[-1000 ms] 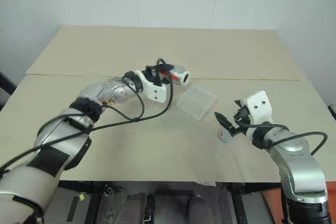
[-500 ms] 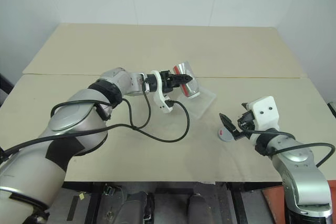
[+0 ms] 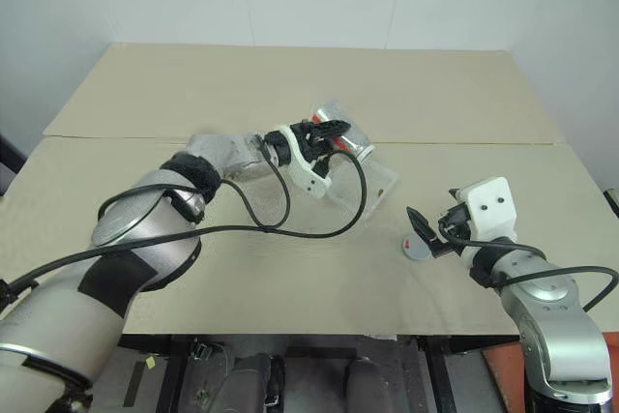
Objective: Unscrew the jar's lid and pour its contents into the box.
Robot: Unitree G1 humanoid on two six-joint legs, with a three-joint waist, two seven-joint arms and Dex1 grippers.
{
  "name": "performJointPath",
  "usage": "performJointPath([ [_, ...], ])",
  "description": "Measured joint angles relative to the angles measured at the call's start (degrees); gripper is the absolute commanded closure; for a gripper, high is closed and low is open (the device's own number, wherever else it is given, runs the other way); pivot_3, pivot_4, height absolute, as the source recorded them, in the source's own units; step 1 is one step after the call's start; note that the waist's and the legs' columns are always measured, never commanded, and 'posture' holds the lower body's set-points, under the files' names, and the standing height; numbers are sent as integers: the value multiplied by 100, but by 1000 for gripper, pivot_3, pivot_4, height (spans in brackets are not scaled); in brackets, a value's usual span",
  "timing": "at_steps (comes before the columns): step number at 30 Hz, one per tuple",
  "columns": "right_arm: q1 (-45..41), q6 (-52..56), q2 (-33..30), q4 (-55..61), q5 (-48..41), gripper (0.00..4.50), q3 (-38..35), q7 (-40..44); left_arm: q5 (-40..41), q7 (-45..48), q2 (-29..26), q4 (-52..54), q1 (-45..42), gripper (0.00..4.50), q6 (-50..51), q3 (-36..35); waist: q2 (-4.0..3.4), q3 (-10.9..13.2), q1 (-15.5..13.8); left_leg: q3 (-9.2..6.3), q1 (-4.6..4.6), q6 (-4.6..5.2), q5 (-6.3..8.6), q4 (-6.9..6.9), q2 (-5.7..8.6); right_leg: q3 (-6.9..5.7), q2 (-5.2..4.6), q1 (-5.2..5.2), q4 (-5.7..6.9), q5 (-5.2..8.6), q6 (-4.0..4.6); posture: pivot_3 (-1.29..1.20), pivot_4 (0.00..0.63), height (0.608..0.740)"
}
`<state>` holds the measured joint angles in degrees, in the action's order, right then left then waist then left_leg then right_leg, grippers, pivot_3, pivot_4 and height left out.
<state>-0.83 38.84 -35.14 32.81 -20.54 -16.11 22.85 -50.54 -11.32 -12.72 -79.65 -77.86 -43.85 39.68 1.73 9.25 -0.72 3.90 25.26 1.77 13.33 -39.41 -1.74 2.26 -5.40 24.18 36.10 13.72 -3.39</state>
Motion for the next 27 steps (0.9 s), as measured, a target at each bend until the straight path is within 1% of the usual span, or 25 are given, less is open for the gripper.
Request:
performJointPath([
  [1, -12, -12, -6, -56, 25, 17, 5, 7, 492, 538, 52, -1, 194, 2454, -32, -442, 0, 0, 1, -1, 0, 0, 0, -10, -2, -1, 0, 0, 4, 0, 0, 0, 150, 740],
  [2, -25, -25, -5, -94, 36, 17, 8, 10, 827, 925, 88, 0, 304, 2454, -59, -721, 0, 0, 2, -1, 1, 1, 1, -18, -2, -1, 1, 0, 9, 0, 0, 0, 150, 740],
  [5, -96, -103, 16, -186, 141, 17, 124, 0, 2534, 2666, 349, 135, 848, 2454, 66, -2167, -2, -1, 7, -2, 0, 7, 4, -40, -5, -2, 2, -11, 17, -3, -3, 0, 150, 740],
  [8, -136, -161, 122, -204, 191, 17, 309, -4, 3740, 3631, 467, 624, 1379, 2454, 391, -3082, -5, -3, 24, -6, 0, 8, 4, -43, -4, -1, 2, -14, 16, -7, -6, 0, 150, 740],
  [10, -176, -181, 179, -266, 192, 17, 364, 8, 4657, 3950, 591, 1502, 1982, 2454, 890, -3689, -9, -5, 47, -13, 1, 10, 6, -44, -7, 4, 1, -11, 22, -7, -6, 0, 150, 740],
  [11, -218, -198, 182, -304, 196, 17, 381, 25, 5150, 4035, 695, 2217, 2393, 2454, 1332, -3976, -10, -6, 56, -25, 0, 10, 6, -44, -7, 7, 1, -11, 35, -8, -7, 0, 150, 740],
  [12, -234, -213, 182, -315, 207, 17, 383, 30, 5420, 4044, 769, 2557, 2598, 2454, 1601, -4100, -9, -5, 59, -36, 1, 10, 6, -47, -7, 7, 1, -10, 61, -8, -7, 0, 150, 740],
  [14, -327, -267, 191, -382, 232, 17, 417, 66, 6204, 3836, 1046, 4149, 3401, 2454, 2590, -4406, -10, -6, 67, -44, 0, 12, 7, -49, -8, 11, -1, -11, 65, -8, -7, 0, 150, 740],
  [16, -437, -345, 216, -527, 254, 17, 468, 79, 6894, 3458, 1349, 5792, 4347, 2454, 3227, -4643, -12, -7, 88, -48, -4, 14, 8, -49, -10, 15, -1, -13, 67, -8, -7, 0, 150, 740],
  [18, -514, -400, 233, -665, 291, 17, 517, 94, 7096, 3162, 1421, 6823, 5073, 2454, 3578, -4687, -14, -9, 91, -51, -11, 12, 7, -48, -9, 15, 2, -16, 66, -8, -7, 0, 150, 740],
  [21, -583, -489, 282, -826, 338, 17, 649, 172, 6968, 2825, 1366, 7596, 5660, 2454, 3820, -4666, -16, -12, 75, -48, -34, 11, 6, -48, -5, 14, 3, -39, 54, -8, -6, 0, 150, 740],
  [24, -818, -635, 374, -1102, 389, 17, 820, 218, 6628, 2770, 1261, 7798, 6118, 2454, 3631, -4530, -17, -12, 68, -38, -90, 17, 10, -40, -4, 12, 3, -106, 2, -10, -8, 0, 150, 740],
  [27, -1018, -777, 419, -1301, 463, 17, 943, 280, 6275, 2783, 1139, 7545, 6316, 2454, 3324, -4393, -17, -12, 34, -28, -102, 19, 11, -43, -3, 8, 3, -122, 0, -14, -8, 0, 150, 740],
])
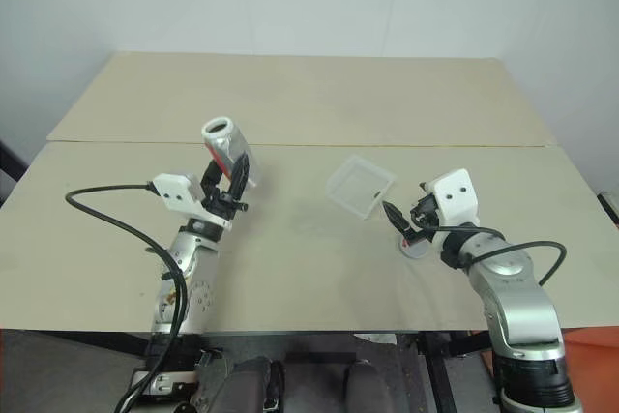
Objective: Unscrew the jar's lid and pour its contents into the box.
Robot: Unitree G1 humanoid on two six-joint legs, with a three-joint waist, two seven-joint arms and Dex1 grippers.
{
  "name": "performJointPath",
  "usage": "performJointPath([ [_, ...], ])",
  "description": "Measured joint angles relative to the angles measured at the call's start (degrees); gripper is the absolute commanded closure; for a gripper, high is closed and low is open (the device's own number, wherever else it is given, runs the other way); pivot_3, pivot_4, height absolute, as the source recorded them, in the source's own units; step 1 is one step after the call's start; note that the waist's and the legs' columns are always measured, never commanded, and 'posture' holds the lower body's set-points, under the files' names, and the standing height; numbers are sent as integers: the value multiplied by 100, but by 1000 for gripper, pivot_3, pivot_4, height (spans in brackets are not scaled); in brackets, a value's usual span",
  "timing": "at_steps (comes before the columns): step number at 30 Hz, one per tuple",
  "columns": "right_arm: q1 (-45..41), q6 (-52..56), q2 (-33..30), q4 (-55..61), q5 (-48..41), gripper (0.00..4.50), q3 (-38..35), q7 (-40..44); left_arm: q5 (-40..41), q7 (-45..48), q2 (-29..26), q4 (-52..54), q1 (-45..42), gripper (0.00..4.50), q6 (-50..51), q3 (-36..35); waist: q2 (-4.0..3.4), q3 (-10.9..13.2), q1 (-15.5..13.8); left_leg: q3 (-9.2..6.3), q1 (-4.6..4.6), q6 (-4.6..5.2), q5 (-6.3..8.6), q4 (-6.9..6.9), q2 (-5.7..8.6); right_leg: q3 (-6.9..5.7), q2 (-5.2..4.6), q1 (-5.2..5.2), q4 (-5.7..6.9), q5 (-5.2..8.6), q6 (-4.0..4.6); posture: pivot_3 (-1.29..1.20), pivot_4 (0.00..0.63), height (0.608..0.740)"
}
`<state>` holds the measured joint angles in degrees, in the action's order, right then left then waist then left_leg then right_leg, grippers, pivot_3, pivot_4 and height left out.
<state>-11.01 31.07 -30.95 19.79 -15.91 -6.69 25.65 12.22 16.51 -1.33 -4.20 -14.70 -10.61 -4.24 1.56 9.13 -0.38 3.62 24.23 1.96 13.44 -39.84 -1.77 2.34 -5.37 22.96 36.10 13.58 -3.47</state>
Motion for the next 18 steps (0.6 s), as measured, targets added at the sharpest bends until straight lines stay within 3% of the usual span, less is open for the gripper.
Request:
performJointPath([
  [9, 1, -69, -3, -137, 46, 17, 102, 136, -438, -106, -126, -1180, 34, 2454, -1100, 8, -4, -3, -13, 1, -1, 1, 0, 2, -3, 4, -1, 4, 1, -1, 1, 0, 150, 740],
  [15, 27, -69, -14, -136, 53, 17, 19, 146, -395, 171, -200, -1357, 68, 2454, -1309, 61, -74, -45, 17, 5, -10, 1, 1, 6, -4, 7, 0, -2, 0, -1, 1, 0, 150, 740],
  [18, 34, -69, -15, -131, 62, 0, 2, 156, -237, 368, -225, -1422, 79, 1522, -1310, 44, -108, -68, 47, 5, -14, 1, 1, 8, -4, 8, 1, -5, -1, 0, 0, 0, 150, 740],
])
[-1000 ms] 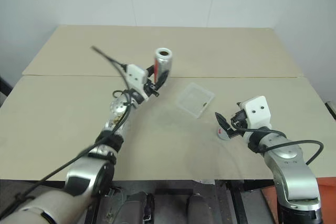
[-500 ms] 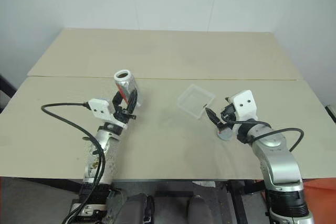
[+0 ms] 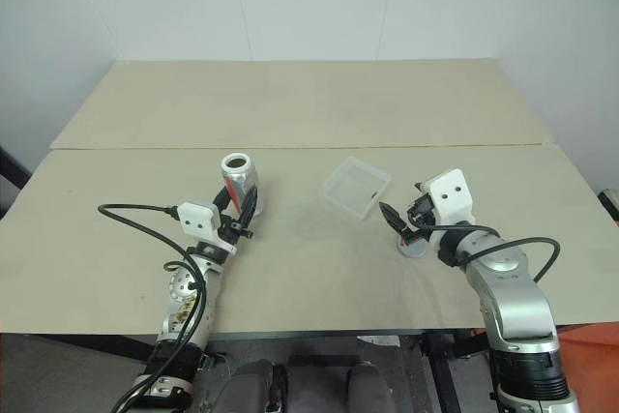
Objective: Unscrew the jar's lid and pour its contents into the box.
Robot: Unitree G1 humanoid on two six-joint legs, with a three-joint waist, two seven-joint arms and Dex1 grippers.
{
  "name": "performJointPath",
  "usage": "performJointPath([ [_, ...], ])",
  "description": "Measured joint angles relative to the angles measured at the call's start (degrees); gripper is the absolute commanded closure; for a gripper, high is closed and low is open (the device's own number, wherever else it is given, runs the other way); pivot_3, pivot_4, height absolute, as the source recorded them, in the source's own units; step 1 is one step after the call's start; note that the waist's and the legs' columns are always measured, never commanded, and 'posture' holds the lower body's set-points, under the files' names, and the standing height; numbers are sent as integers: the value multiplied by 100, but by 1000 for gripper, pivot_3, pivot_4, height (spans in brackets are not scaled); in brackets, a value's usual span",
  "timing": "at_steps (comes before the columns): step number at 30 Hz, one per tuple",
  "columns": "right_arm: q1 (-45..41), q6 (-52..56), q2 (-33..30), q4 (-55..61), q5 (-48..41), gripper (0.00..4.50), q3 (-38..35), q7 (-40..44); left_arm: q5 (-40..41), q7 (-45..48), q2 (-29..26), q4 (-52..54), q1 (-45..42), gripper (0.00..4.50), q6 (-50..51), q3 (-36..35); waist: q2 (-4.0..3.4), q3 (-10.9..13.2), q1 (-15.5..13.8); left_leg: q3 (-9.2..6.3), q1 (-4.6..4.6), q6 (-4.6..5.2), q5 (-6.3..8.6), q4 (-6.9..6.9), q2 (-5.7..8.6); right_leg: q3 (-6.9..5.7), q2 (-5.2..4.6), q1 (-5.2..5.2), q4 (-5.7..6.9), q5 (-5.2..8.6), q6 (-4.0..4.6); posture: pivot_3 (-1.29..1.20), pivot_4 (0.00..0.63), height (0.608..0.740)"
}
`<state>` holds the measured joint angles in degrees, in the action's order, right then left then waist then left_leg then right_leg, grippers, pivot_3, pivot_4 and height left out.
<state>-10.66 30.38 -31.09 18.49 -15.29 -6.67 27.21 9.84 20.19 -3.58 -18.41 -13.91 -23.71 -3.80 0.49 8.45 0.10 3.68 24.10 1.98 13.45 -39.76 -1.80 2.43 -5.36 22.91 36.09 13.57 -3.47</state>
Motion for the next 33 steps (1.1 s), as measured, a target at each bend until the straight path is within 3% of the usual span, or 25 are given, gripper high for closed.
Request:
performJointPath([
  [5, 1, -2, -35, -1, 54, 0, 0, 34, 56, 43, 4, 0, 40, 20, -2, -38, -10, -6, 55, -2, -17, 2, 1, 1, 1, 1, 0, -22, -5, 0, -1, 0, 150, 740],
  [15, -24, -121, -78, -118, 66, 0, -7, 132, 106, 111, -51, 524, 633, 20, 156, 29, -7, -4, 94, -8, -39, 6, 5, 7, -4, 2, 1, -42, -11, 2, 0, 0, 150, 740],
  [23, 45, -130, -27, -114, 68, 0, -5, 105, 297, 76, -550, 2000, 1788, 20, 974, -103, 7, 4, 74, -11, -36, 5, 6, 7, -9, 1, -2, -38, -10, 4, 3, 0, 150, 740],
  [29, 276, -153, -80, -80, 73, 0, -6, 221, 1349, 1406, -1807, 3009, 3063, 20, 1684, -332, 15, 9, 88, 0, -32, 4, 6, 20, -20, 3, -3, -10, -2, 24, 38, 0, 150, 740],
  [33, 971, -279, -886, 239, -355, 0, -565, 1180, 2087, 2394, -2851, 3449, 3425, 20, 1979, -982, 18, 12, -20, 5, -27, 4, 6, 27, -19, -1, -18, 15, -11, 47, 61, 0, 150, 740],
])
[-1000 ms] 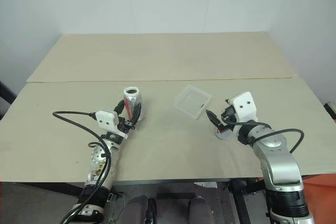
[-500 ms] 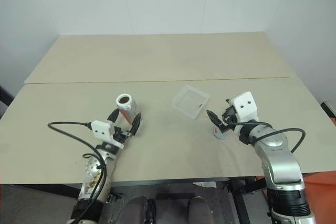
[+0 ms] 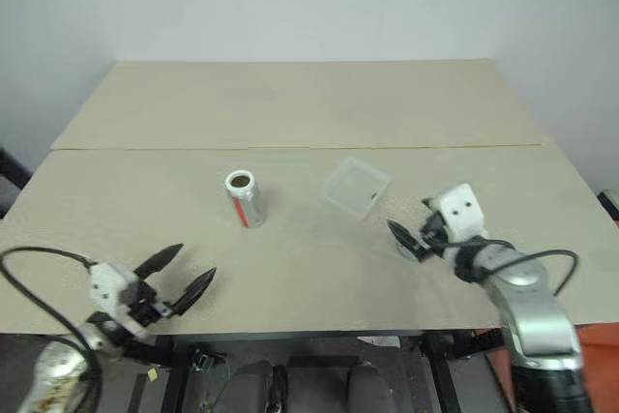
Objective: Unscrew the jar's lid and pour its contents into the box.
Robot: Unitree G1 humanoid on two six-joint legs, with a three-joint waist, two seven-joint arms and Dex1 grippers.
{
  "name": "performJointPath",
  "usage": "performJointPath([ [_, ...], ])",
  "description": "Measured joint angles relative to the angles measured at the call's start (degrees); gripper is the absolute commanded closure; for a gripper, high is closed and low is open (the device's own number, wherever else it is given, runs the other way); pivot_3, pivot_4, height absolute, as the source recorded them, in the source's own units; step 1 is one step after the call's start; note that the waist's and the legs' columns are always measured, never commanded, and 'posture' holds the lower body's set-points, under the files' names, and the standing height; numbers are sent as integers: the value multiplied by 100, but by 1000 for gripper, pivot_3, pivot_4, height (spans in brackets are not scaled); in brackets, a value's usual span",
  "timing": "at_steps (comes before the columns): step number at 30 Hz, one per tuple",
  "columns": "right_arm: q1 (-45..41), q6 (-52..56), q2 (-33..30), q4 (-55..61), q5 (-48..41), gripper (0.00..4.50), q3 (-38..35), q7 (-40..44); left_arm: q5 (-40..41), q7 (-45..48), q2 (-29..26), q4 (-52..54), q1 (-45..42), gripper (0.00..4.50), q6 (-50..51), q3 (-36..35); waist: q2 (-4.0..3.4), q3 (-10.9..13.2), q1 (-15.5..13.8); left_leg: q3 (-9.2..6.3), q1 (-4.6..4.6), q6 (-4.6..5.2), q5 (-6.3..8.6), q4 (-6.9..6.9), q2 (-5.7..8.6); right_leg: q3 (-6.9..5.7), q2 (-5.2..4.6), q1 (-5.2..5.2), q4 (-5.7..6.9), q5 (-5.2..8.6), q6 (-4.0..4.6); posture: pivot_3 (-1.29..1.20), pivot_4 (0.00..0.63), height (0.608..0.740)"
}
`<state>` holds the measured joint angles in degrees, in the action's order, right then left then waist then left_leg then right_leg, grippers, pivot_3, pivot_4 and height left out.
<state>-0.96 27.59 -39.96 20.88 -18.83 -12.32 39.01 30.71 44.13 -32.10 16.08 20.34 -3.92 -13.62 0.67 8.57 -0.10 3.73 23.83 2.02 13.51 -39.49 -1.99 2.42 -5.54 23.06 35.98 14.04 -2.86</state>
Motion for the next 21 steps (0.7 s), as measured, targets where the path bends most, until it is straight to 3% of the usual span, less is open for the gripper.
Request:
performJointPath([
  [6, 1085, -608, -934, 237, -582, 0, -1121, 1667, 1010, 1272, -1058, 322, -8, 20, 796, -490, 14, 7, 25, 15, -6, 0, 0, 6, -5, 3, 6, -18, -2, 3, 2, 0, 150, 740],
  [9, 1390, -650, -1111, 376, -711, 0, -1409, 2045, 1212, 1685, -1240, 340, -79, 20, 1066, -509, 15, 7, 71, 19, -11, 0, 0, 13, -8, 6, 9, -17, -2, 4, 4, 0, 150, 740],
  [15, 1509, -572, -959, 847, -709, 0, -1429, 1749, 1228, 1763, -922, 268, -557, 20, 1345, -238, 33, 16, 83, 19, -9, -1, 0, 15, -6, 9, 10, -16, -2, 2, 0, 0, 150, 740],
  [21, 1332, -406, -569, 1158, -492, 0, -574, 1136, 1705, 2551, -1155, -348, -571, 20, 2101, -308, 56, 23, 88, 19, -5, -2, -1, 26, -8, 9, 12, 6, 5, 4, 4, 0, 150, 740],
])
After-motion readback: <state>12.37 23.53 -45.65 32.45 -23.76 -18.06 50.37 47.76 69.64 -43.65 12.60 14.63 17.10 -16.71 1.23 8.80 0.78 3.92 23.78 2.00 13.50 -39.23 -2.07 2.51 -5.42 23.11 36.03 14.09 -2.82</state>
